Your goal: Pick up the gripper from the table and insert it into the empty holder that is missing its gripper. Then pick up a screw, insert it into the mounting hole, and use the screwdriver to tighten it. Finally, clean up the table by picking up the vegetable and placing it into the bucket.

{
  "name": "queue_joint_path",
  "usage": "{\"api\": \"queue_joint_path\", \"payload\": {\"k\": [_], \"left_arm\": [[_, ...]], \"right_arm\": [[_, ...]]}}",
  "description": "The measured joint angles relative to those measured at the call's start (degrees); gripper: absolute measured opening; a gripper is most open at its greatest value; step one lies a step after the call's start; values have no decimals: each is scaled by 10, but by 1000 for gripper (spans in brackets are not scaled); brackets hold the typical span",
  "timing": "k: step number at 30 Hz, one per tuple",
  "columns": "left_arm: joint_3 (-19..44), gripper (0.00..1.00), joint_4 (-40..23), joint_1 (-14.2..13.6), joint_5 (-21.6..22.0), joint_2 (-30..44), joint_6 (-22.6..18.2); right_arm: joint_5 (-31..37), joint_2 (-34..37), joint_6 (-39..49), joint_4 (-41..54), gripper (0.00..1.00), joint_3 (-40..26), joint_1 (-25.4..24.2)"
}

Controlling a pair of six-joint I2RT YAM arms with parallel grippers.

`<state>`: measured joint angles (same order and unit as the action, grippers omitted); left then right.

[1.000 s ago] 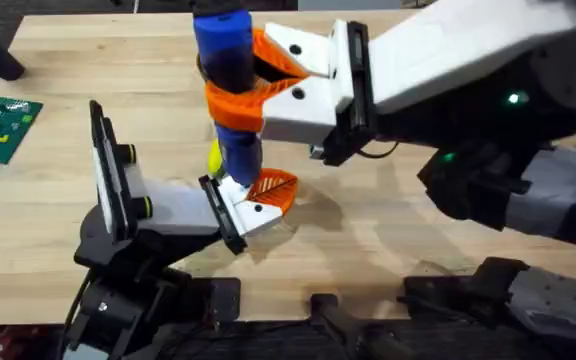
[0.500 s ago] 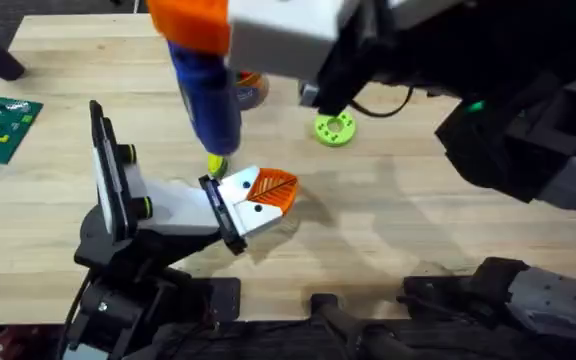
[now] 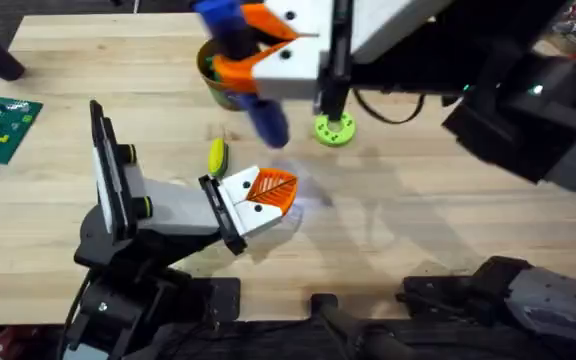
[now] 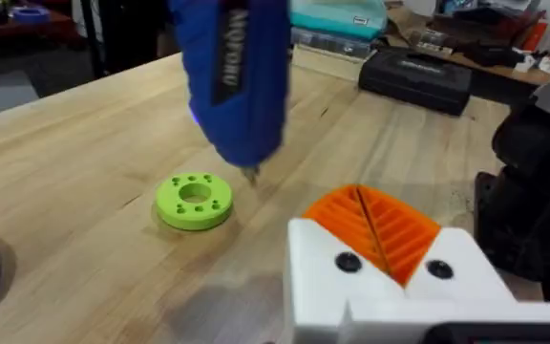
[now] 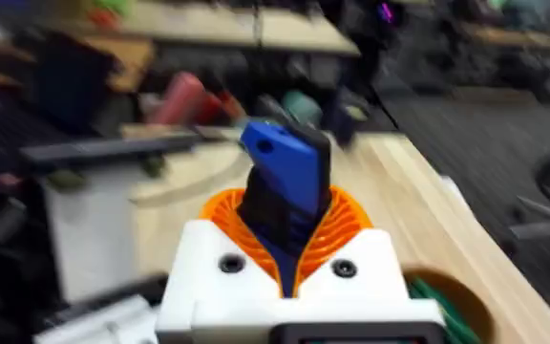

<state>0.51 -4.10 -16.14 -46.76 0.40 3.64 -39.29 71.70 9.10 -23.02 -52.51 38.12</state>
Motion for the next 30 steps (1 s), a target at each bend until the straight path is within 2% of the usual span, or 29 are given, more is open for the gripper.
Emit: {"api": "queue_joint_path", "payload": {"k": [10,14,20,30], "left_arm": [[0,9,0,0,0,0,0],[0,9,0,0,0,0,0],[0,9,0,0,0,0,0],[0,9,0,0,0,0,0]], "right_arm": [[7,0,205,170,50,-37,-102],[33,0,293,221,50,-38,-133],[118,23,450,276,50,-40,-161],[288,158,696,275,50,-40,-166]]}}
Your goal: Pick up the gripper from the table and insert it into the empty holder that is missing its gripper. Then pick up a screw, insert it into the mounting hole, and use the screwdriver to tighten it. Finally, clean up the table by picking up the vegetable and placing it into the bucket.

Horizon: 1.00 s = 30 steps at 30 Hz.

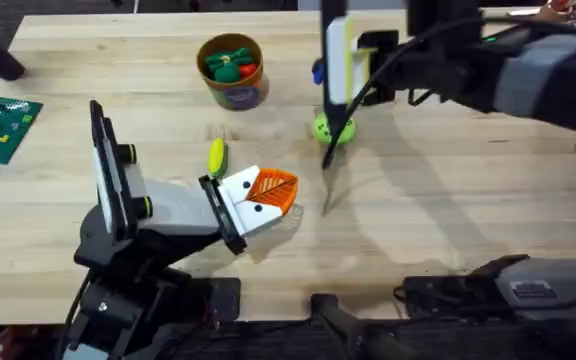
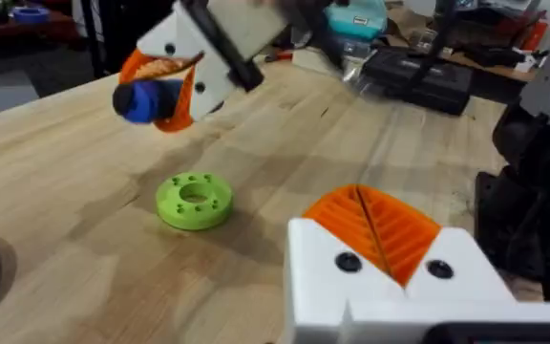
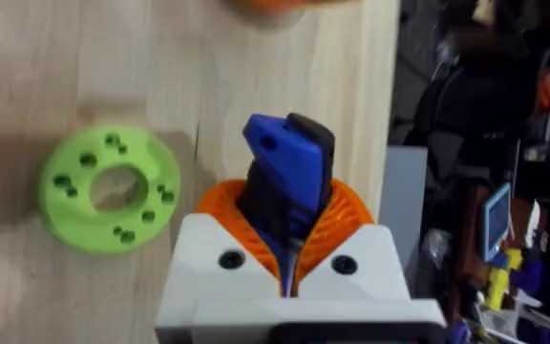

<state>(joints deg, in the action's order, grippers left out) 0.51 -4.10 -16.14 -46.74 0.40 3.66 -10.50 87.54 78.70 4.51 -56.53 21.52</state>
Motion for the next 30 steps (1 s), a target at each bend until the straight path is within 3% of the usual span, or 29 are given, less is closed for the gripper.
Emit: {"api": "queue_joint_path", "payload": {"k": [5,12,30], "left_arm": [[0,9,0,0,0,0,0],[0,9,0,0,0,0,0],[0,9,0,0,0,0,0]], "right_arm": [[62,70,44,-48,50,0,-24],[96,119,42,-53,50,0,-56],[98,127,42,-45,50,-1,-56]]}}
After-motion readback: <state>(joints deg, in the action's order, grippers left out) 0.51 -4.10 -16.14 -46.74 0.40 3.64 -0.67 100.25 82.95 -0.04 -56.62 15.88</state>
